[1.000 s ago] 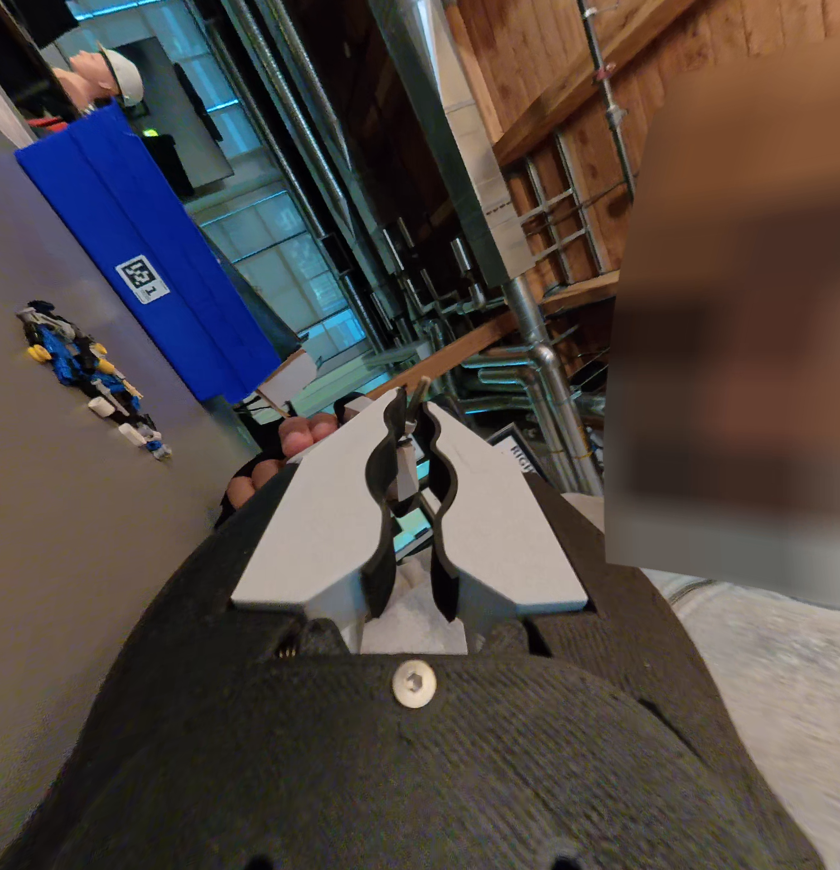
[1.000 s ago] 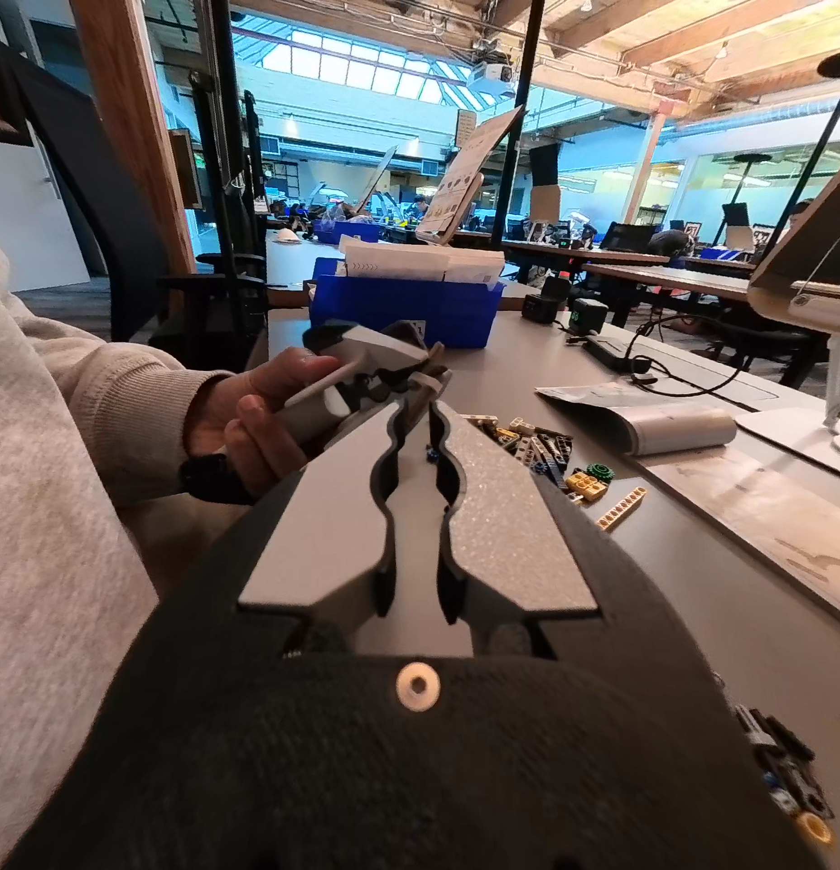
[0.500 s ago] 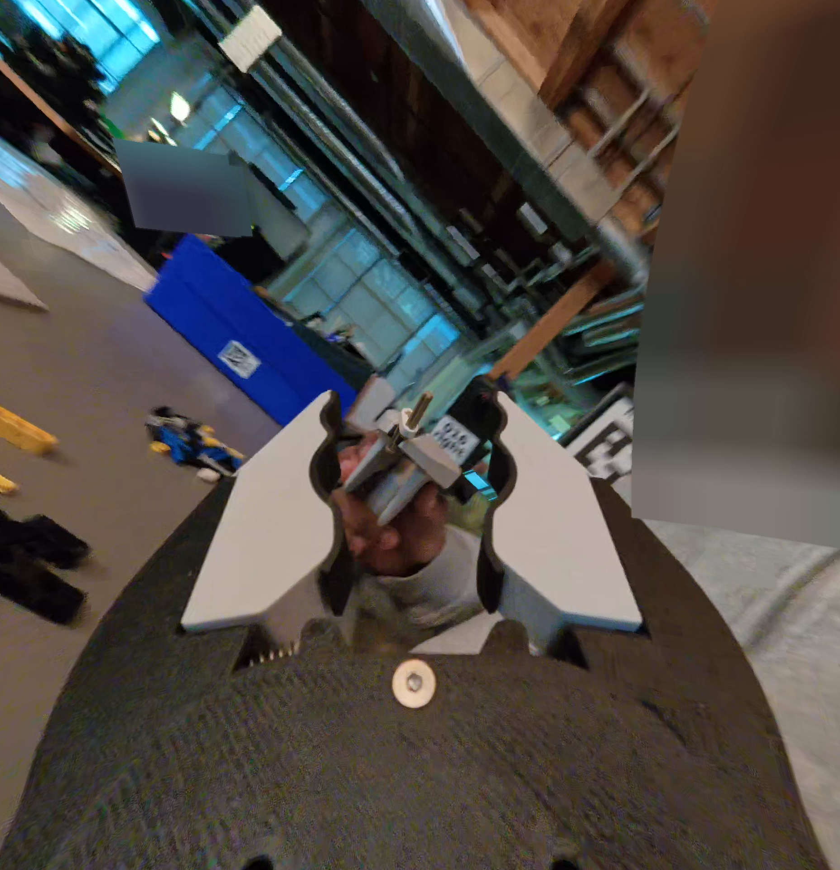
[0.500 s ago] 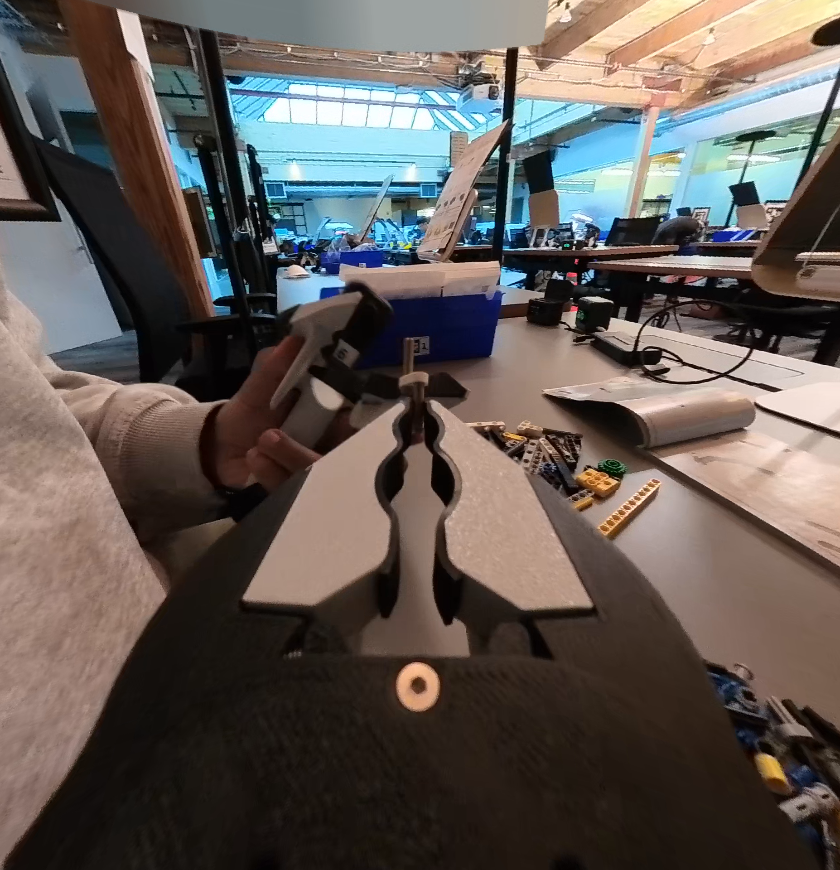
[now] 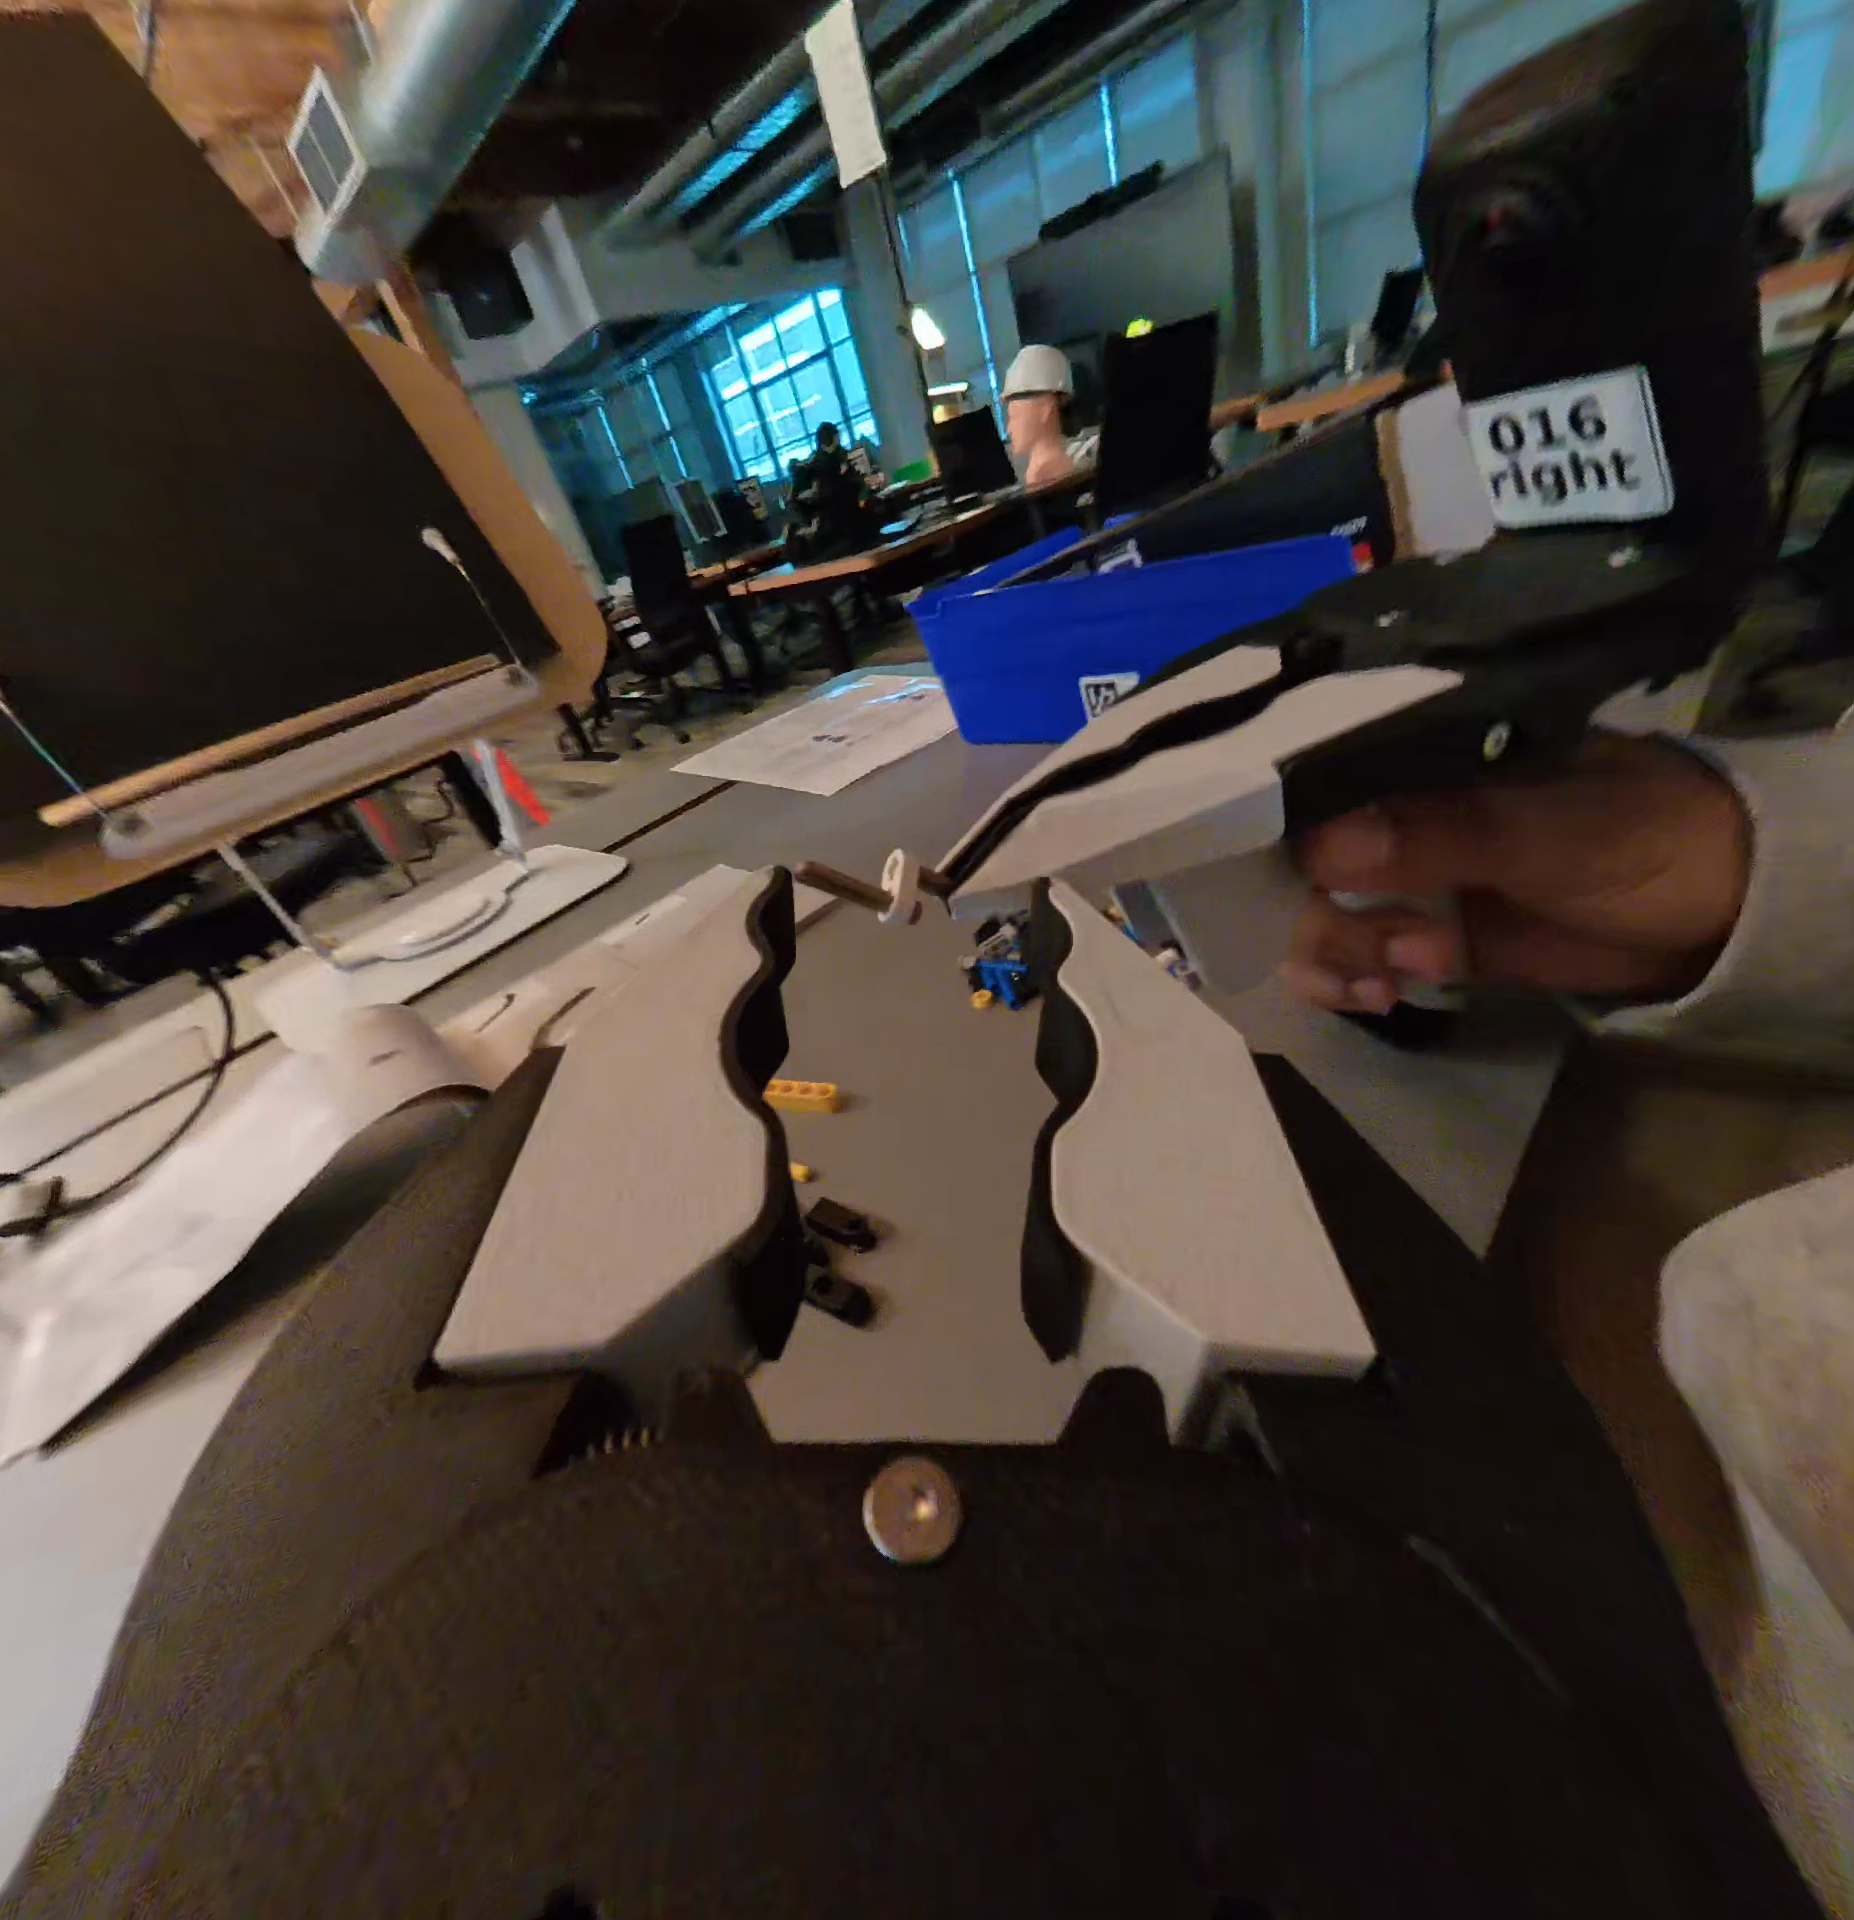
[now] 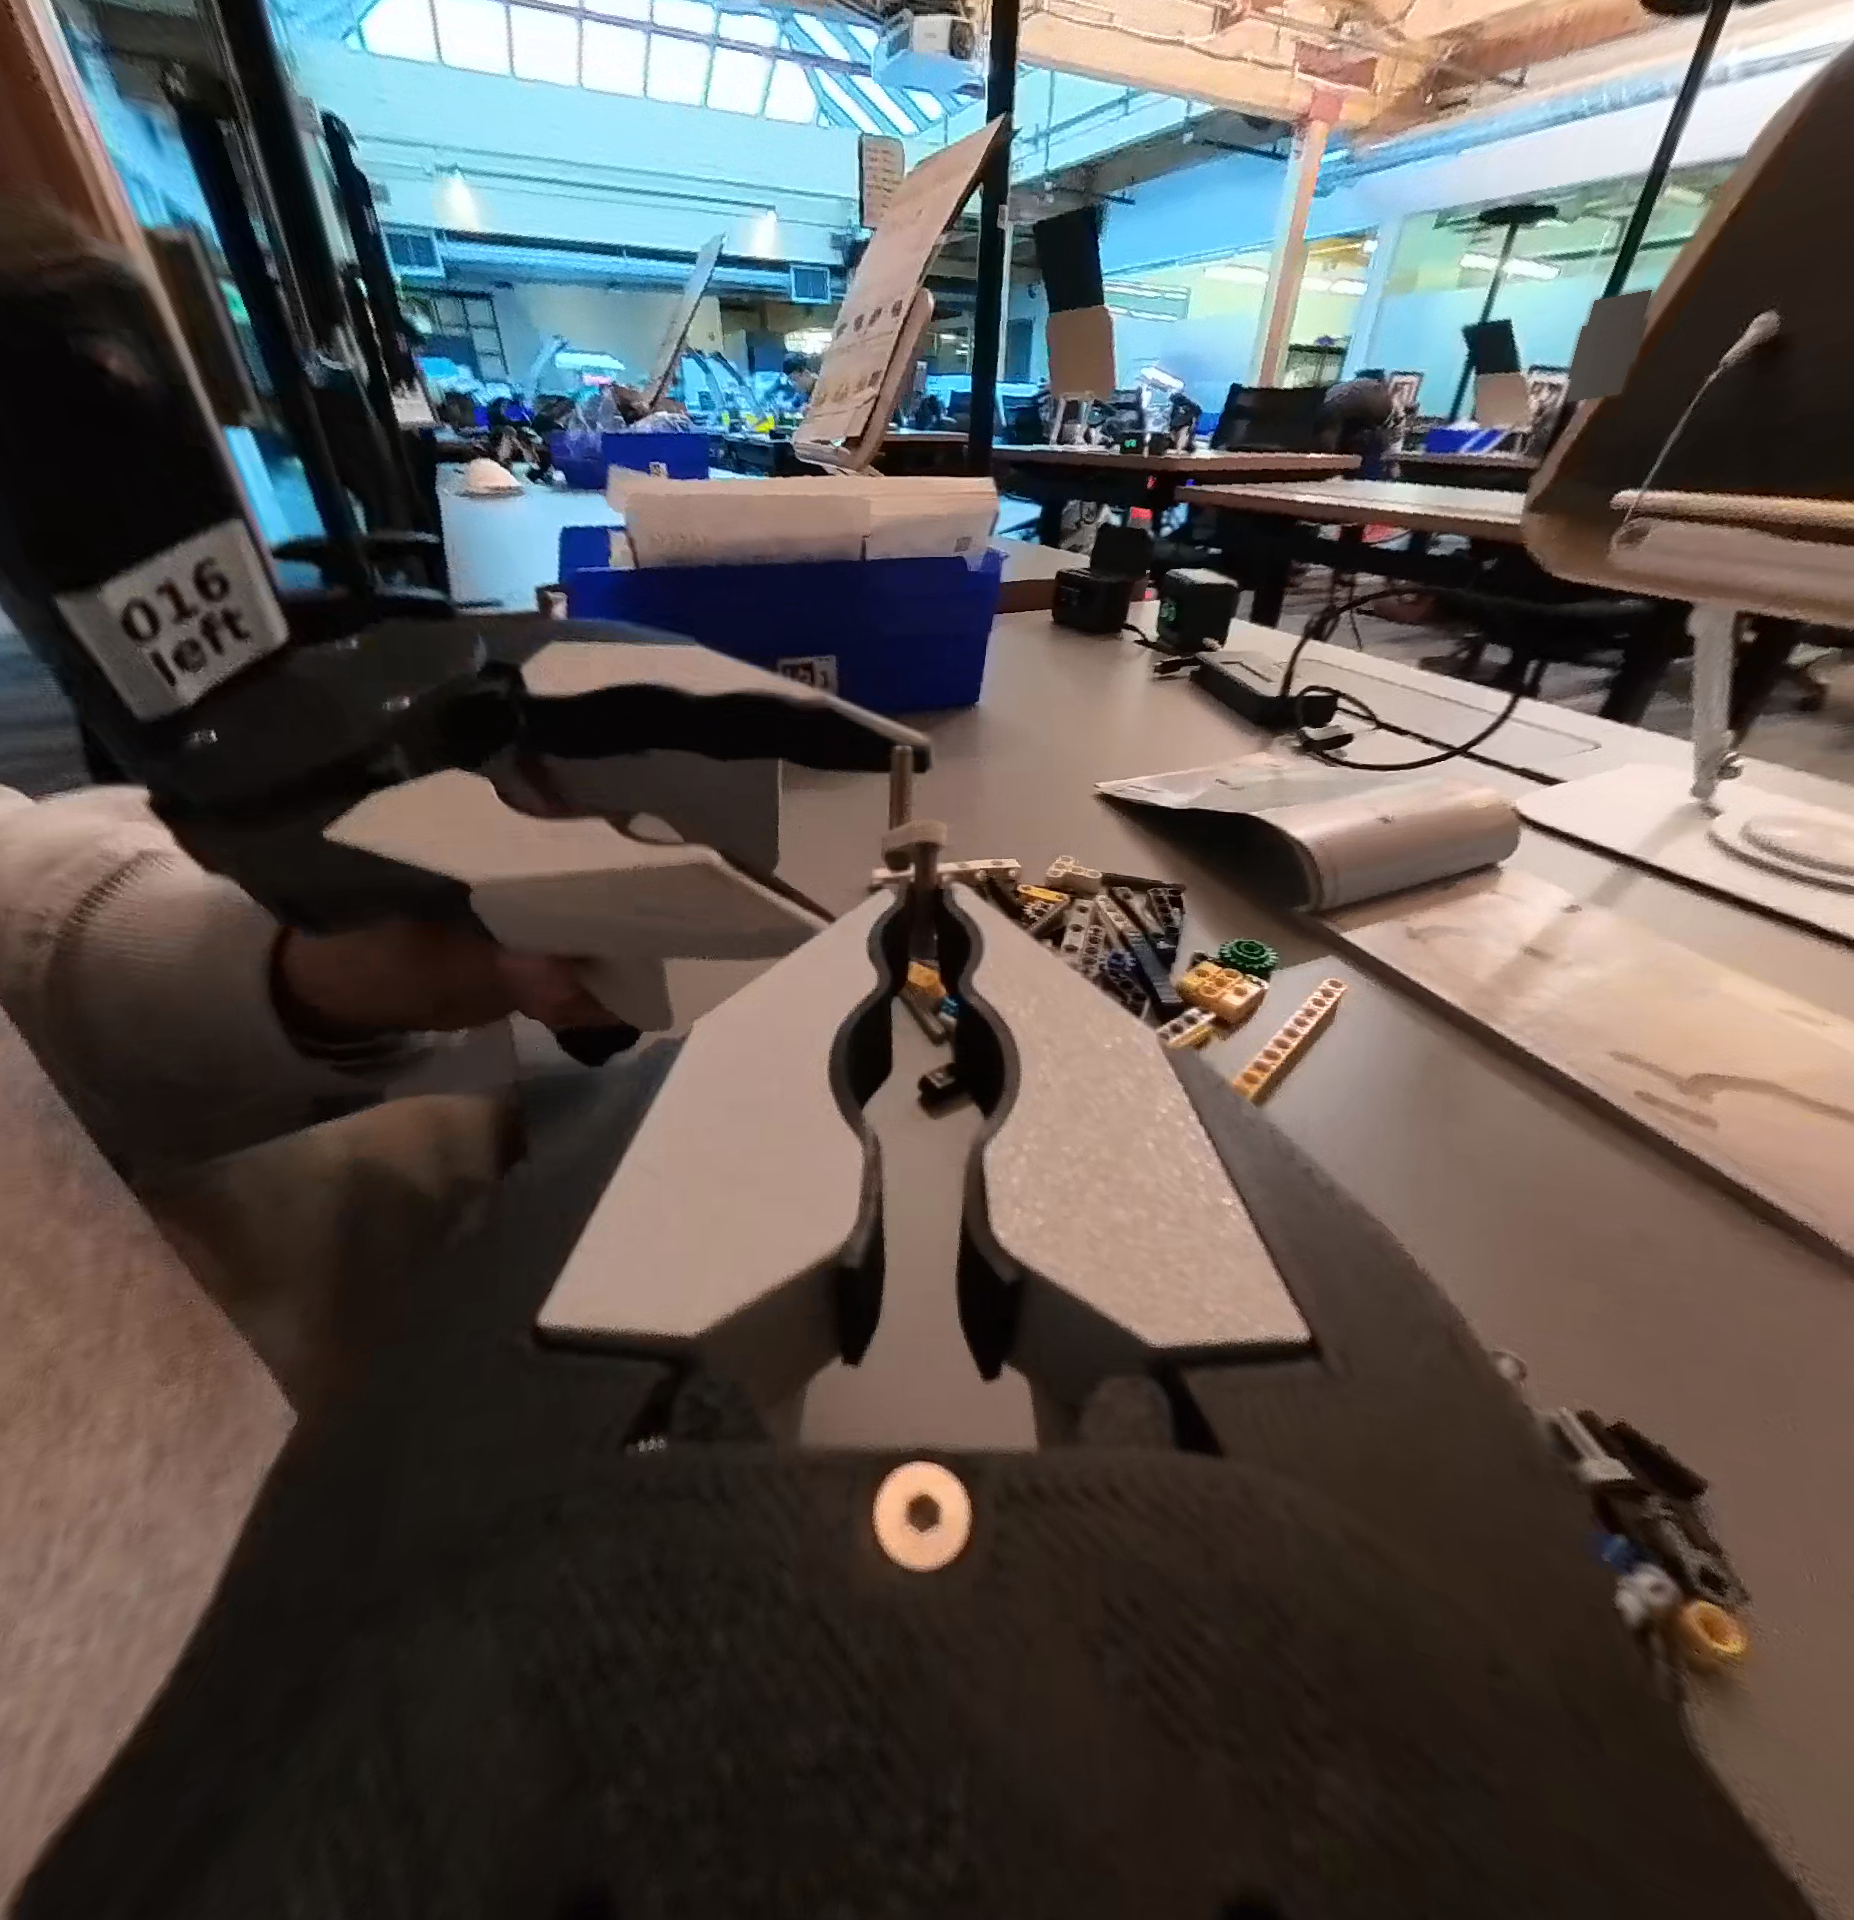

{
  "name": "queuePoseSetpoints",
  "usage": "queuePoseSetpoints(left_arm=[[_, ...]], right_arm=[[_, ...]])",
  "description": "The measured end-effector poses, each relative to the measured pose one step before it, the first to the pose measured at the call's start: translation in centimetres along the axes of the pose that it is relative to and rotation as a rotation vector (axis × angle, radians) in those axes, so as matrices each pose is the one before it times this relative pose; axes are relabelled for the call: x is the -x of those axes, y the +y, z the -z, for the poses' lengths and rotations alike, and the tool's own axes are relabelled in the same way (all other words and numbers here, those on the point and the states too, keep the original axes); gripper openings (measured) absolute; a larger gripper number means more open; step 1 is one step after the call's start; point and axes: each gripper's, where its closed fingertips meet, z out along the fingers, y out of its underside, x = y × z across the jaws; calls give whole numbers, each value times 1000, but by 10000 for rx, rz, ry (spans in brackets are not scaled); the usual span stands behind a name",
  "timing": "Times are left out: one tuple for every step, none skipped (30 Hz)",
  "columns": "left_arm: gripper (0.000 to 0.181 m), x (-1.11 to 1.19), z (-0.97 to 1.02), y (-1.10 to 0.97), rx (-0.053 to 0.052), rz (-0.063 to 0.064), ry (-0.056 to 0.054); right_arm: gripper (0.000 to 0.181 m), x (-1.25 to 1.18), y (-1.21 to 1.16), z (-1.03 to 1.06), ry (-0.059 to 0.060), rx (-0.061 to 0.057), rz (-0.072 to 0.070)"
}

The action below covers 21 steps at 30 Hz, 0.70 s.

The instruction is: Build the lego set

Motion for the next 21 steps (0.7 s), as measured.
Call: queuePoseSetpoints(left_arm=[[41, 23, -68, 179, 91, -318, -135], [39, -18, -51, 139, 60, -267, -79], [36, -8, -50, 110, 71, -222, -74], [34, 167, -9, -12, -2, -124, -174], [32, 81, 50, -180, -100, 22, -59], [30, 118, 52, -148, -68, 95, -43], [30, 191, 34, -80, -33, 51, -81], [29, 161, 31, -34, -22, -34, -58], [29, 139, 44, -44, -28, -64, -69], [29, 74, 46, -99, -61, -68, -55], [30, -36, 37, -118, -54, -66, 9], [29, -60, 34, -112, -53, -62, -5], [30, -38, 47, -137, -78, -85, -22], [30, -86, 45, -131, -74, -113, 9], [30, -89, 33, -97, -49, -111, 9], [30, -92, 14, -58, -36, -80, 10], [29, -245, 9, -21, -38, -94, 119], [27, -361, 5, -18, -39, -109, 167], [24, -234, 10, -97, -60, -72, 74], [22, -224, -32, -48, -11, -14, 66], [22, -285, -46, -8, 23, 26, 108]], right_arm=[[1, -38, -135, 65, -87, -85, -248], [1, 42, -139, 75, -120, -89, -191], [1, 33, -98, 67, -110, -64, -145], [1, -1, -60, 42, -60, -38, -91], [2, 2, -47, 36, -43, -29, -58], [2, 61, -38, 19, -66, -18, -35], [2, 62, -16, -3, -59, -10, -35], [2, 48, -15, 1, -44, -9, -31], [2, 91, -44, -7, -54, -24, -26], [2, 112, -31, -13, -77, -28, -26], [2, 89, -33, -24, -55, -16, -23], [2, 43, -23, -5, -31, -16, -18], [2, 65, -67, 27, -58, -52, -27], [2, 54, -98, 45, -76, -69, -64], [2, 37, -64, 38, -95, -48, -96], [2, 42, -77, 33, -108, -53, -134], [2, 78, -111, 62, -161, -82, -164], [2, 121, -123, 76, -212, -87, -216], [2, 155, -89, 82, -263, -62, -272], [2, 332, -108, 92, -395, -83, -294], [2, 336, -118, 93, -385, -94, -314]])
